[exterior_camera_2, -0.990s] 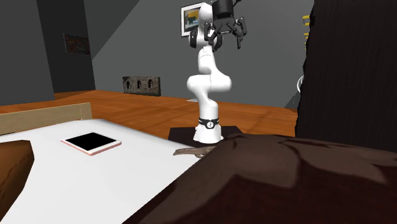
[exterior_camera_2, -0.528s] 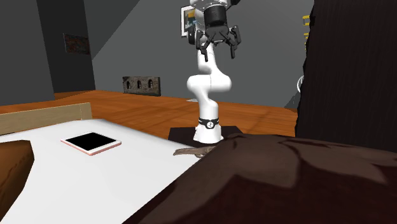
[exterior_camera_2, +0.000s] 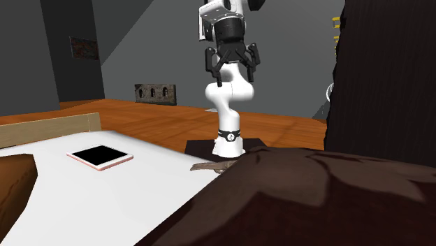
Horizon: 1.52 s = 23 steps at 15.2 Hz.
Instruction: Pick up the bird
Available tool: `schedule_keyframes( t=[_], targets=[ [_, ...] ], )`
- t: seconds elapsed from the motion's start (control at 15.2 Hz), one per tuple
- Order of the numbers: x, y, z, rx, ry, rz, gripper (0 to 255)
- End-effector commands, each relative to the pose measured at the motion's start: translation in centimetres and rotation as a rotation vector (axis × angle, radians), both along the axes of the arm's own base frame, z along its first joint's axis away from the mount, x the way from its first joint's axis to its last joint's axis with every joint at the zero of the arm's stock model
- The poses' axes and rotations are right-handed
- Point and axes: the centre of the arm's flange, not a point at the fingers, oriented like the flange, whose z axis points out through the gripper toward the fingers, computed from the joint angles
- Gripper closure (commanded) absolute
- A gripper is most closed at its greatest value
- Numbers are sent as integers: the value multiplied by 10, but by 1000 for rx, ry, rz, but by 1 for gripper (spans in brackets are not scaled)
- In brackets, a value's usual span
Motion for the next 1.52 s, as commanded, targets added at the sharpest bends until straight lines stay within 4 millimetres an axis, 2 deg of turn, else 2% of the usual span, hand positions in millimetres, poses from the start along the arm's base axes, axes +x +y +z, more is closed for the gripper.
schedule_keyframes(
  t=[0.0, 0.46, 0.99, 1.45],
  targets=[
    [24, -9, -17, 0, 1, 57, 0],
    [104, -24, -70, 7, 5, 243, 0],
    [195, -23, -130, 14, 10, 451, 0],
    [195, -23, -166, 14, 10, 451, 0]
  ],
)
